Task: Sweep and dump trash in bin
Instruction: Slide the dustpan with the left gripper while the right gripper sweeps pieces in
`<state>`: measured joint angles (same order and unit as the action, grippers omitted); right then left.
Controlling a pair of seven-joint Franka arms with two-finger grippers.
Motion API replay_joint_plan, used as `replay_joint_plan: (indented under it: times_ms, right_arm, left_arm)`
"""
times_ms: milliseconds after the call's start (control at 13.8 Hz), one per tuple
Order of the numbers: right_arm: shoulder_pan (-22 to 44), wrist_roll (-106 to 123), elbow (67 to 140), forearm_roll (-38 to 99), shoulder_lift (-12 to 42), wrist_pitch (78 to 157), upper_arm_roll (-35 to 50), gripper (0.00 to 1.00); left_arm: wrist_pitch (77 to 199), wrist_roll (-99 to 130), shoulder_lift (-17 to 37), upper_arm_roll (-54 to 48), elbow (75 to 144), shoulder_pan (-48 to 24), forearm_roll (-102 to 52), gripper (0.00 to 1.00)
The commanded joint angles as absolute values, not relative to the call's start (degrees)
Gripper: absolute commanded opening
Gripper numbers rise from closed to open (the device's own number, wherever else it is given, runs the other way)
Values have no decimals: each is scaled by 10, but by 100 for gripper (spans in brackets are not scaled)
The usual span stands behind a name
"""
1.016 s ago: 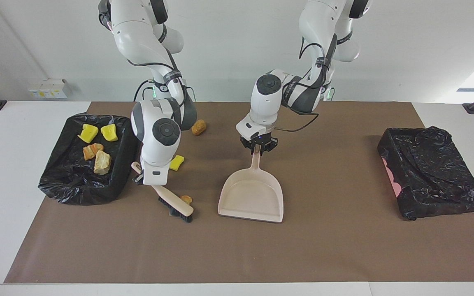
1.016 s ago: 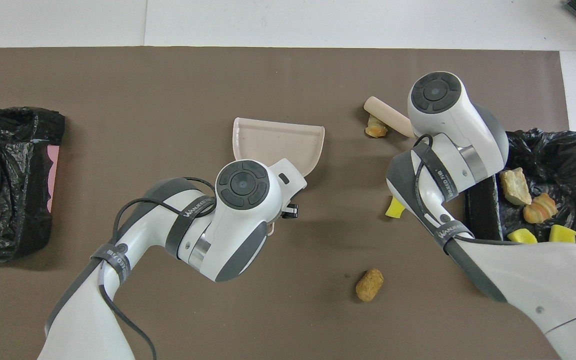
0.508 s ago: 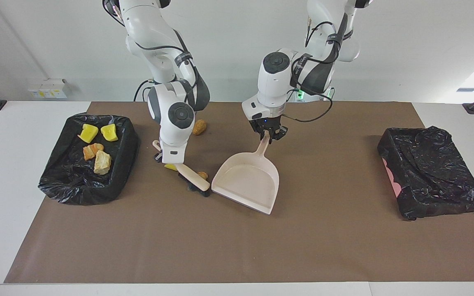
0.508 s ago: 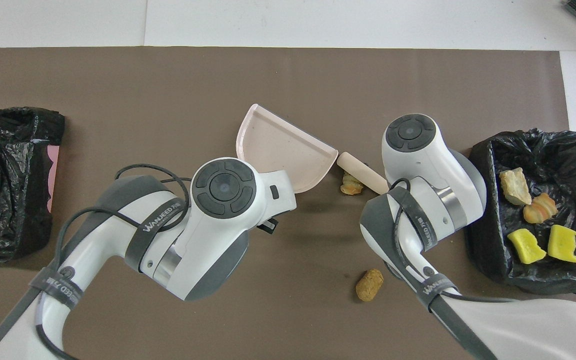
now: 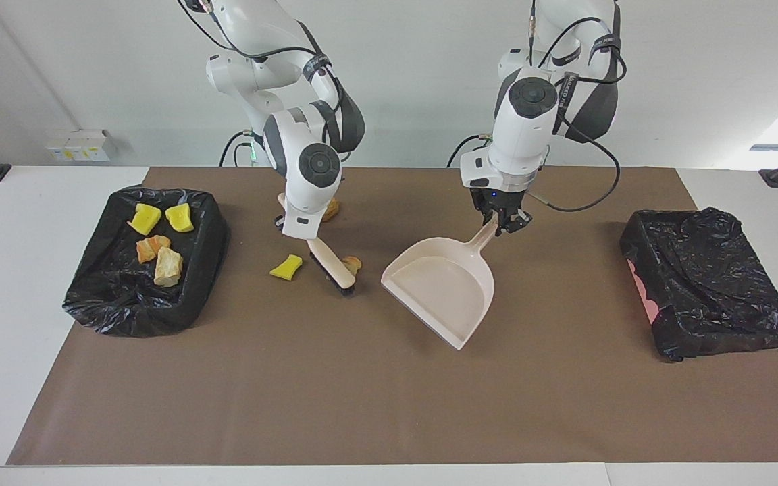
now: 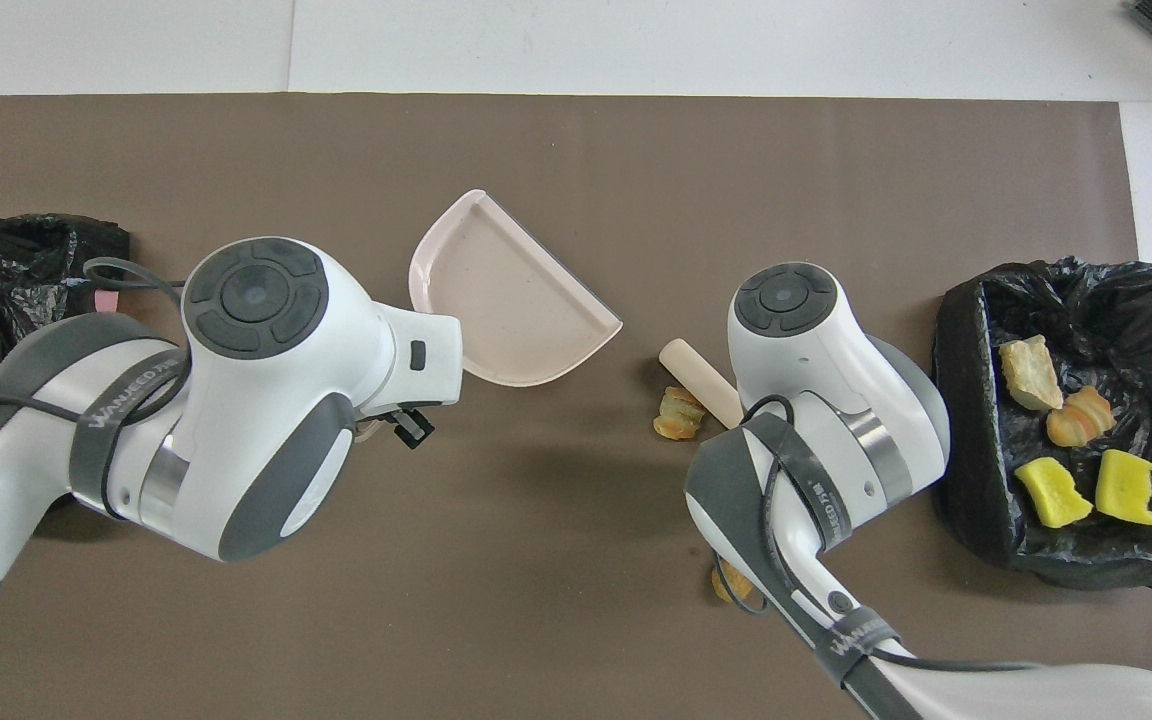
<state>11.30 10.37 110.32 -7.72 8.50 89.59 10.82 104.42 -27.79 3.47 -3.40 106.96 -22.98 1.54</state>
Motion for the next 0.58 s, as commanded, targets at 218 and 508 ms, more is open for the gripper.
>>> replay_joint_plan:
  times_ms: [218,508]
  right_arm:
    - [83,-50,1138,-58,31,853,113,0]
    - [27,-159,1222,-41,-3,950,113,0]
  left_arm:
    - [1032,-476,11,-39,1103,-194,25,0]
    - [1044,-575,-2,-39,1126,-186,31,0]
